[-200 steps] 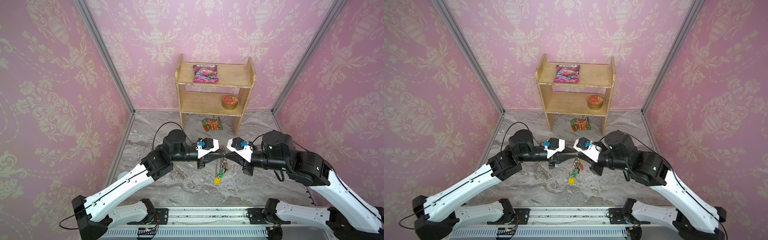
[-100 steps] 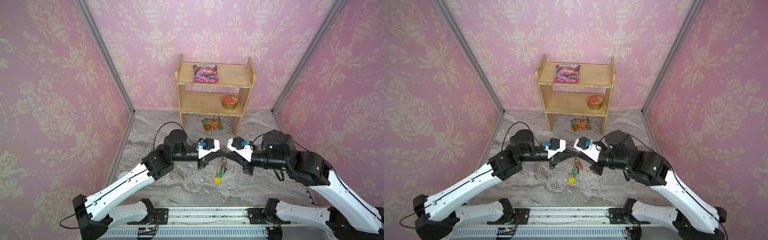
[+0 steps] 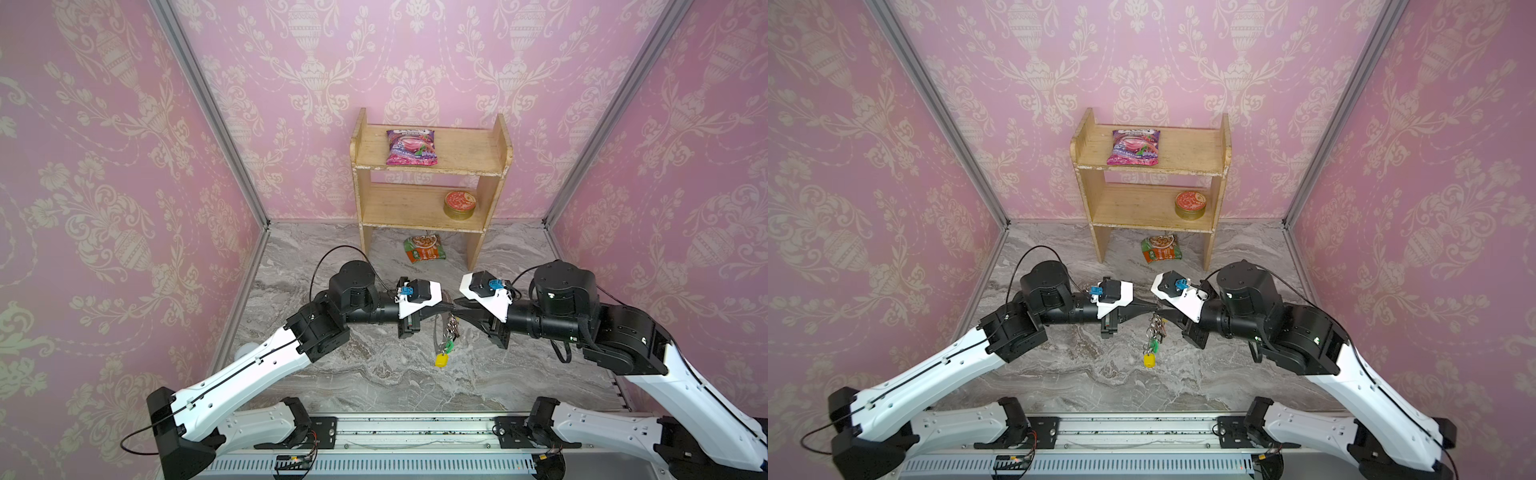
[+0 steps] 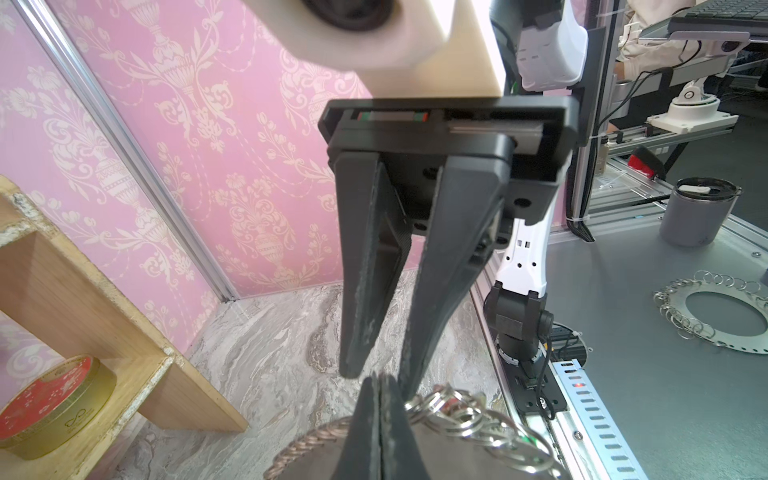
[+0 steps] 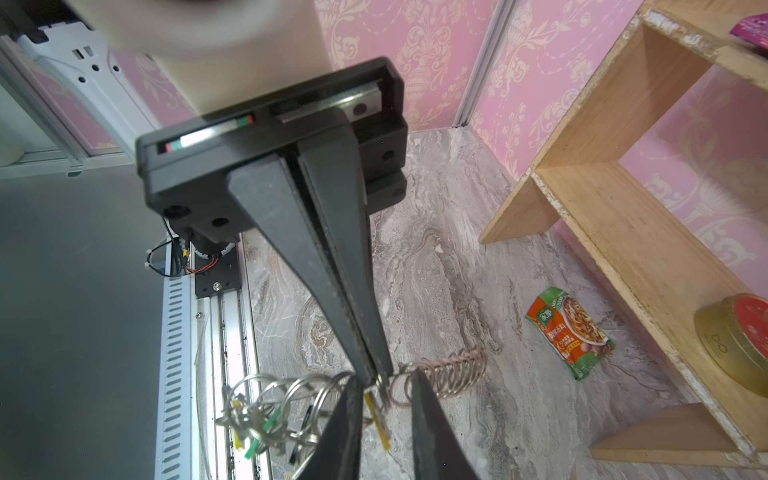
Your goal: Put the keys on the keyring
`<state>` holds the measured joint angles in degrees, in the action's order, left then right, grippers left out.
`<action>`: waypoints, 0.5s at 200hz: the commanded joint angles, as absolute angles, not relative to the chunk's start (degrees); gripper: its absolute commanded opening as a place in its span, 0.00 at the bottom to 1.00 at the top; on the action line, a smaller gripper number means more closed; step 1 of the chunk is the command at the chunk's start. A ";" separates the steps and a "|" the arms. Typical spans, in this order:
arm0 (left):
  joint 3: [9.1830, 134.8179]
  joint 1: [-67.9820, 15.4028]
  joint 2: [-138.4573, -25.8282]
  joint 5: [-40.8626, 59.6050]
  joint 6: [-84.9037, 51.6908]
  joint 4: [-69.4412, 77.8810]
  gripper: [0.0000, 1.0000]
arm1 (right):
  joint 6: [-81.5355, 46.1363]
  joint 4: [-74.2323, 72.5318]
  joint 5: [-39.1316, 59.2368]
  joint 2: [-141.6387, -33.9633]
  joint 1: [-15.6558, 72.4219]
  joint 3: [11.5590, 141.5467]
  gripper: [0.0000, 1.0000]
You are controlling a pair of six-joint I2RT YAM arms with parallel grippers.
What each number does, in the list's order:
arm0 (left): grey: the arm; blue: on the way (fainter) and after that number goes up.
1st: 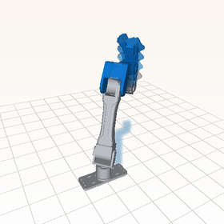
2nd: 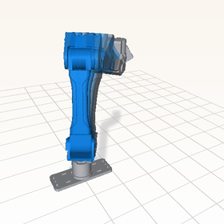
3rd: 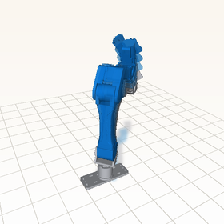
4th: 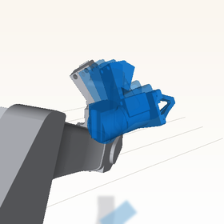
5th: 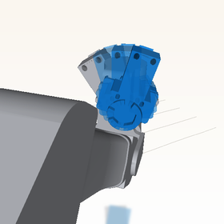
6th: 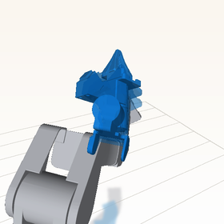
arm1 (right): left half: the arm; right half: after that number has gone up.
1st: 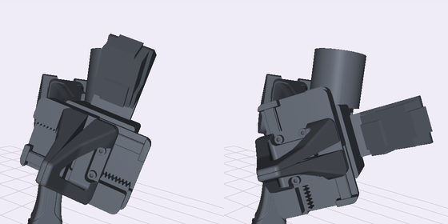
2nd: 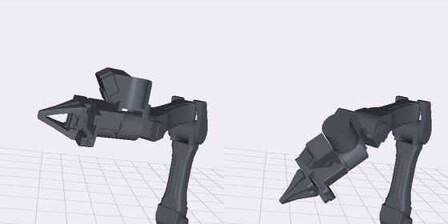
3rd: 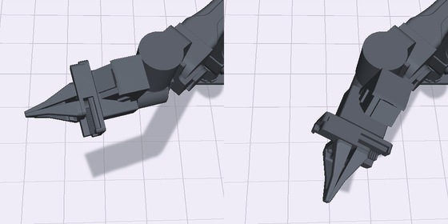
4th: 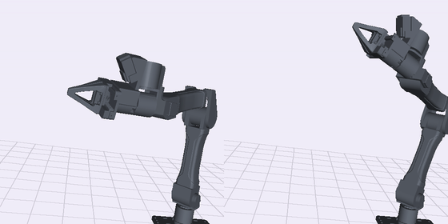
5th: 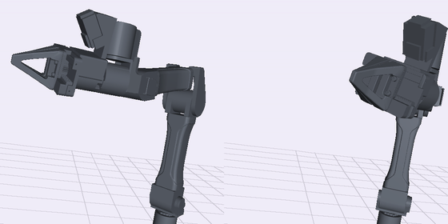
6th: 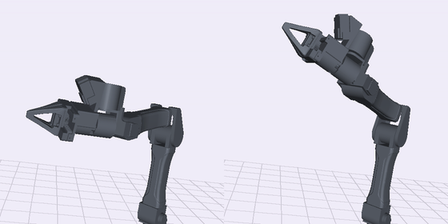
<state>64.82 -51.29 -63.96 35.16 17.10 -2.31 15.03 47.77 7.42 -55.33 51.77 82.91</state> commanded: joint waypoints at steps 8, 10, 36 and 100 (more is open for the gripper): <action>62.05 -51.68 -61.07 34.19 16.13 10.24 0.00 | 13.96 44.50 5.69 -52.75 51.80 83.08 0.24; 61.90 -51.68 -61.08 34.19 16.05 10.73 0.00 | 13.90 44.41 5.66 -52.63 51.82 83.00 0.24; 60.32 -51.69 -60.69 34.45 14.36 16.91 0.00 | 13.27 43.57 5.55 -52.13 51.82 82.21 0.25; 58.67 -51.68 -61.50 34.88 10.78 26.97 0.00 | 12.47 40.87 5.84 -51.28 51.59 79.66 0.29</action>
